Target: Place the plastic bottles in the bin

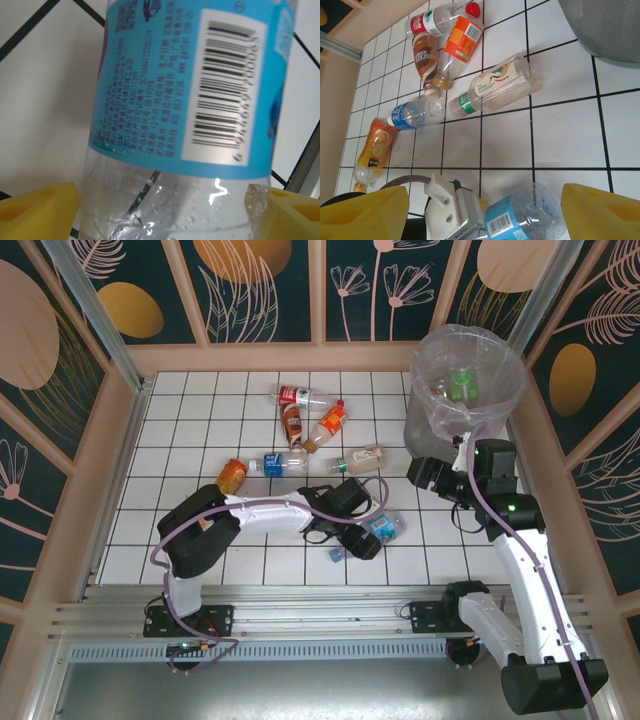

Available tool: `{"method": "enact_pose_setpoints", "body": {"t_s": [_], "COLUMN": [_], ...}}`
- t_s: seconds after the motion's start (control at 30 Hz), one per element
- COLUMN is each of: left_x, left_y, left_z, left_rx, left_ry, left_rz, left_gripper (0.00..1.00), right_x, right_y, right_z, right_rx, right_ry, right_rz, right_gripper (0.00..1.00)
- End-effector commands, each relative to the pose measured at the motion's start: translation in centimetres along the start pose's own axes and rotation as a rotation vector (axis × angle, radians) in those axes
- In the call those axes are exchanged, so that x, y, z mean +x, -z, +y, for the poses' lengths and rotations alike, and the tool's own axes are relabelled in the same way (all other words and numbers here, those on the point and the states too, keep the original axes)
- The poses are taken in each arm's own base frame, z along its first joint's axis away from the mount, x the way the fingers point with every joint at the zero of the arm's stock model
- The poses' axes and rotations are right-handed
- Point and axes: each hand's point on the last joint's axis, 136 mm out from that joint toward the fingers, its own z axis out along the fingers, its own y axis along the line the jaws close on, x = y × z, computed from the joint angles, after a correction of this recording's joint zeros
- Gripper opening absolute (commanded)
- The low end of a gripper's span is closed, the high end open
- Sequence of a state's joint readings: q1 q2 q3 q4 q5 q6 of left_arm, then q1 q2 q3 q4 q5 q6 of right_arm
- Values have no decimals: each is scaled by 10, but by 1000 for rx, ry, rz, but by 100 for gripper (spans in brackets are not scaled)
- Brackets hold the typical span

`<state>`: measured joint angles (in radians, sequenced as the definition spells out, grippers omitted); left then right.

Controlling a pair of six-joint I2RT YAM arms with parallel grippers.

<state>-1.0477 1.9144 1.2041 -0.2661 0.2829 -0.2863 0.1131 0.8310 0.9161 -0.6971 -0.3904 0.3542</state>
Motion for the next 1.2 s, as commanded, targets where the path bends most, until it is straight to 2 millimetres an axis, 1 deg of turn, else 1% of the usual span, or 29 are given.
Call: {"method": "enact_pose_setpoints", "body": {"t_s": [0.0,0.17,0.3,0.37,0.5,0.57,0.67,0.73,0.87,0.97,1.07,1.17], "left_x": [3,6,1,-3,-10,-12,-12,-13,-25,-43,-60,-69], "left_y": [-2,-5,-3,0,2,4,4,7,18,30,39,47], "left_z": [-2,-4,-7,-10,-15,-16,-15,-15,-19,-29,-40,-49], "left_rx": [-2,18,32,42,59,61,58,58,60,93,145,187], "left_ry": [1,7,18,22,36,36,40,48,63,87,121,148], "left_rz": [25,30,3,-13,-29,-38,-42,-54,-112,-172,-224,-253], "left_gripper": [90,91,82,77,72,69,71,69,70,71,71,71], "right_x": [-6,-10,-12,-12,-12,-10,-7,-5,0,8,14,16], "right_y": [2,1,1,0,-4,-7,-11,-12,-18,-28,-38,-44], "right_z": [4,-3,-2,-6,-23,-25,-24,-24,-18,-20,-21,-24], "right_rx": [-12,21,16,34,109,110,94,88,34,12,-20,-33], "right_ry": [6,-11,-25,-29,-47,-52,-57,-63,-80,-105,-130,-149], "right_rz": [-36,-63,-71,-79,-98,-89,-77,-73,-51,-29,-15,-27], "right_gripper": [80,82,82,82,83,83,83,83,83,83,88,93]}}
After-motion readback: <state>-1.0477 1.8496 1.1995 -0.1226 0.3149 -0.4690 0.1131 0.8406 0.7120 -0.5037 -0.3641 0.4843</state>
